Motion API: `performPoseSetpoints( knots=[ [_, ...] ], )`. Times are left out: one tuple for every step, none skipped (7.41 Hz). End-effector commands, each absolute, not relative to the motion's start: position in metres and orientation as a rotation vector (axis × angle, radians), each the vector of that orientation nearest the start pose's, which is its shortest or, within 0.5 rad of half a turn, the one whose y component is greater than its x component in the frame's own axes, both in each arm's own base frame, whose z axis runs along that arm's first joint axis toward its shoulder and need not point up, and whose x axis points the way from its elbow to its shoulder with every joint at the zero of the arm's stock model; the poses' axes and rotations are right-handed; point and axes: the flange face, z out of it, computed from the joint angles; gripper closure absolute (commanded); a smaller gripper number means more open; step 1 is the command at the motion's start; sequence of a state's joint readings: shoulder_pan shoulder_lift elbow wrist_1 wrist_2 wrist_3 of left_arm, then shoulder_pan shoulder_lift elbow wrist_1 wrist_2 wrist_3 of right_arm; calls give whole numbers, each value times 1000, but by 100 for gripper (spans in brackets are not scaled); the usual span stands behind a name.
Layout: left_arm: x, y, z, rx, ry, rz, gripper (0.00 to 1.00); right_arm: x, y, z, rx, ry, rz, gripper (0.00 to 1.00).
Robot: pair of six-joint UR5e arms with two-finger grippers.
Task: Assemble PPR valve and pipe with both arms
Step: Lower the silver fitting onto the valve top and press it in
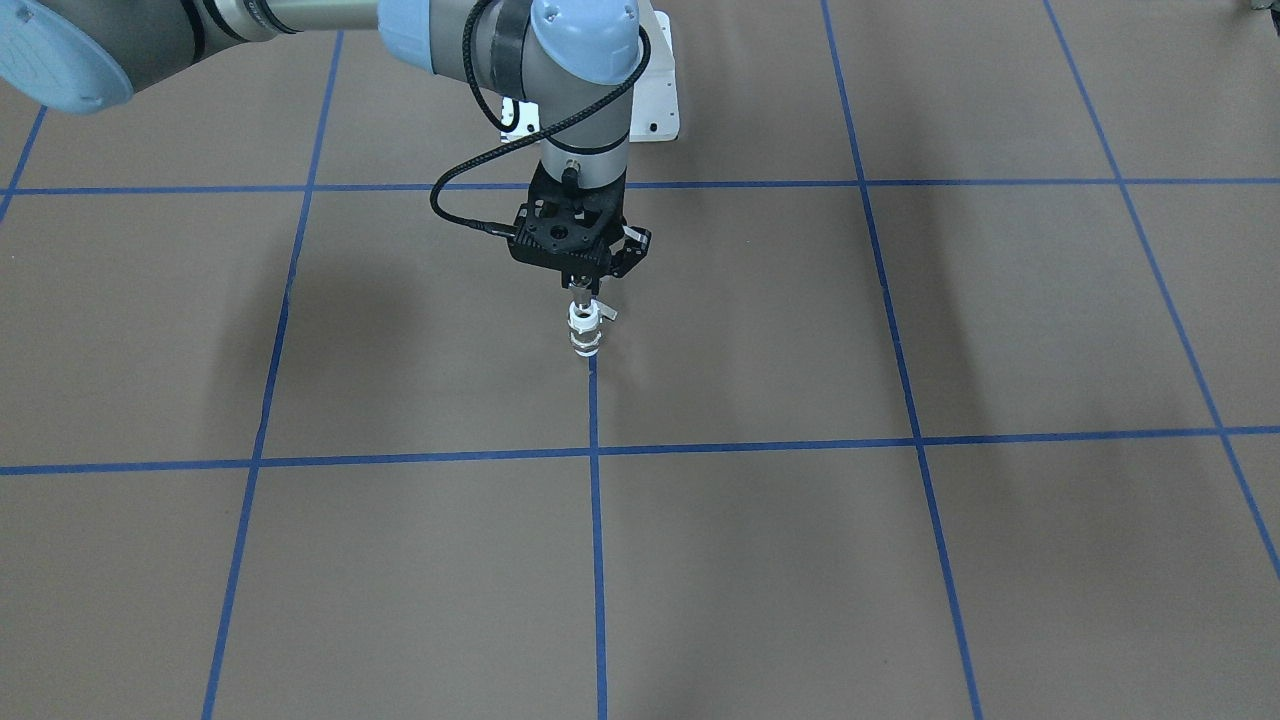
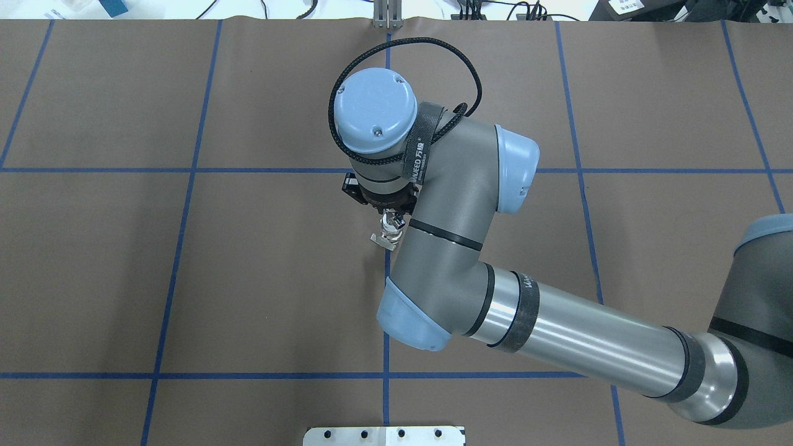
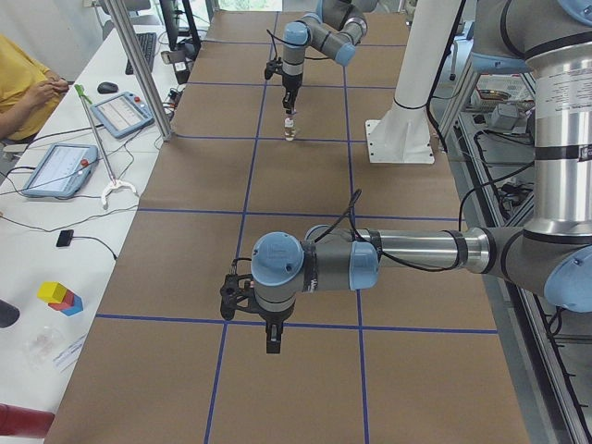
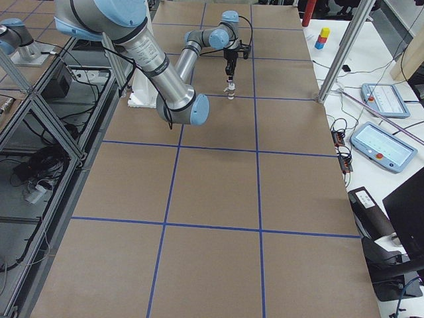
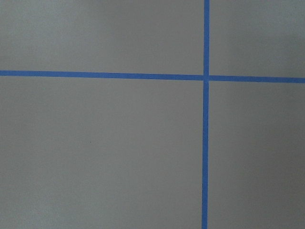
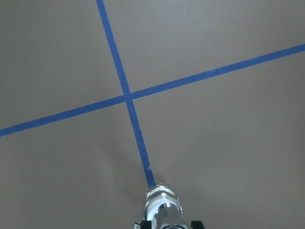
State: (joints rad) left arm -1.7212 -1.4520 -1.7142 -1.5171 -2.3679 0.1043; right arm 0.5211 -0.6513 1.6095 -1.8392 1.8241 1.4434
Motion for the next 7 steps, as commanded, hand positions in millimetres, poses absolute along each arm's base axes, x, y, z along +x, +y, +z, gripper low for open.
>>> performPoseSetpoints(
  knots=[
    [-127,-425,647,74,795,-55,0,-557,-441,115,-16,-723,286,100],
    [-127,-426,647,73,793,-54,0,-557,-441,114,-15,-725,286,100],
    [-127,-426,648,73,793,-54,0,-557,-441,113,-15,-726,286,100],
    [-127,-425,648,74,793,-55,0,-558,-442,113,-14,-726,284,100],
    [-127,-425,648,72,793,-53,0,-558,-442,111,-13,-729,282,100],
    [-127,-426,648,73,793,-54,0,-558,-442,114,-11,-726,279,100],
    [-126,-425,649,72,793,-53,0,-558,-442,115,-7,-722,276,100]
  ],
)
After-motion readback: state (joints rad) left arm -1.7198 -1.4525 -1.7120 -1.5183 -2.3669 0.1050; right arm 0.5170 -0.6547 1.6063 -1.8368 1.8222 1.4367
